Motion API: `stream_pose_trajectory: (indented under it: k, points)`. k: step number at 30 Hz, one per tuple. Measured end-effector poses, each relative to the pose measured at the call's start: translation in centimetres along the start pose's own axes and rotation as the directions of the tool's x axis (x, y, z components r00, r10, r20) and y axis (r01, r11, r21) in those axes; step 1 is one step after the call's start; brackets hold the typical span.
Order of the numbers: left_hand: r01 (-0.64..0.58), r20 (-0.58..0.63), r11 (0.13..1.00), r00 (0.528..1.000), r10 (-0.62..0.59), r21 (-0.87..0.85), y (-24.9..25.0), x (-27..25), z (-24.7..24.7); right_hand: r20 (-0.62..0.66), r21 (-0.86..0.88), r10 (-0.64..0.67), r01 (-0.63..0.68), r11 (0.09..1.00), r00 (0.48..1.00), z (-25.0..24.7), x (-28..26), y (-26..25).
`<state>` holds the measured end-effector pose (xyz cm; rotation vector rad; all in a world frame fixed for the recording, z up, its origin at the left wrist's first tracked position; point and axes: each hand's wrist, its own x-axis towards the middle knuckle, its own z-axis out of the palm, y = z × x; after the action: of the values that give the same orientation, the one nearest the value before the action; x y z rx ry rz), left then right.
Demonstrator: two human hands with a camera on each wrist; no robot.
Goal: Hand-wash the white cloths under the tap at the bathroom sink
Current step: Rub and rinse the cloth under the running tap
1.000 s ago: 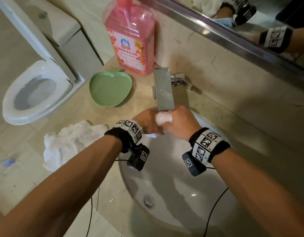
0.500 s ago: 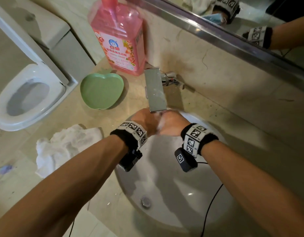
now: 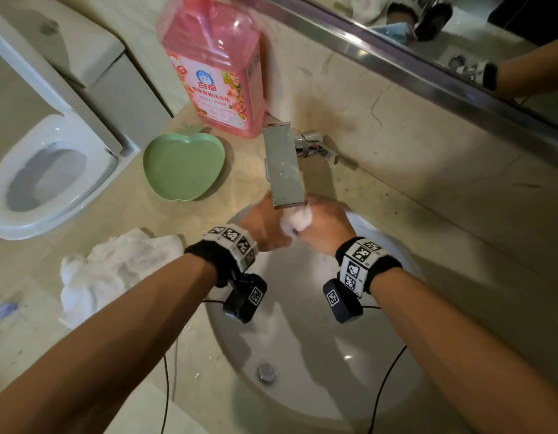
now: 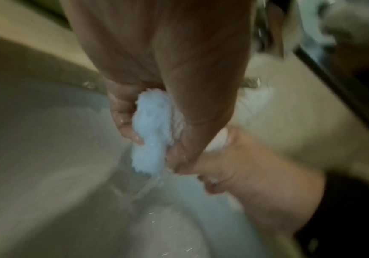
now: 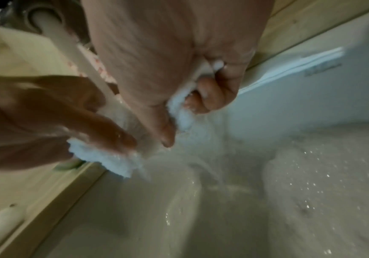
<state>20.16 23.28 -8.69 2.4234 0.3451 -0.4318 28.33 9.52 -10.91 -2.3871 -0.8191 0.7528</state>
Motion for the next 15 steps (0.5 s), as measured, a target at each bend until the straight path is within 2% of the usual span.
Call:
stream_pose_trajectory:
  k: [2, 3, 5, 7, 8, 9, 11, 13, 15]
  points:
    - [0.003, -0.124, 0.959, 0.991, -0.040, -0.284, -0.8, -0.9, -0.7, -0.010, 0.090, 0.061, -0.060, 0.994, 0.998, 0.0, -0.2, 0.4]
    - [0.002, -0.171, 0.939, 0.983, -0.064, -0.344, -1.1, -1.3, -1.1, 0.023, 0.151, 0.082, -0.084, 0.985, 0.996, 0.1, -0.5, 0.4]
    - [-0.012, -0.216, 0.954, 0.975, -0.055, -0.299, -1.6, -2.0, -1.7, 0.164, 0.281, 0.094, -0.138, 0.950, 0.982, 0.0, -1.4, -0.3]
    - [-0.104, -0.280, 0.976, 0.959, 0.047, -0.192, -1.7, -2.9, -2.2, 0.279, 0.378, 0.074, -0.181, 0.908, 0.957, -0.2, -1.7, -1.6]
    - [-0.156, -0.288, 0.975, 0.952, 0.107, -0.155, -1.6, -3.4, -2.2, 0.295, 0.439, 0.044, -0.177, 0.881, 0.955, -0.2, -1.7, -2.3]
    - [-0.188, -0.278, 0.969, 0.950, 0.138, -0.161, -1.6, -3.9, -2.4, 0.286, 0.500, 0.005, -0.153, 0.853, 0.958, -0.2, -1.6, -2.9]
    - [-0.158, -0.237, 0.960, 0.966, 0.102, -0.232, -1.9, -4.5, -2.6, 0.233, 0.555, -0.017, -0.119, 0.823, 0.972, -0.2, -1.4, -4.1]
    - [-0.050, -0.229, 0.971, 0.973, -0.005, -0.233, -2.4, -5.0, -3.1, 0.128, 0.500, -0.010, -0.056, 0.864, 0.992, 0.0, -1.5, -4.8]
    - [0.033, -0.229, 0.989, 0.971, -0.065, -0.141, -3.1, -5.3, -3.5, -0.012, 0.369, -0.067, 0.067, 0.927, 0.998, 0.1, -1.7, -4.7]
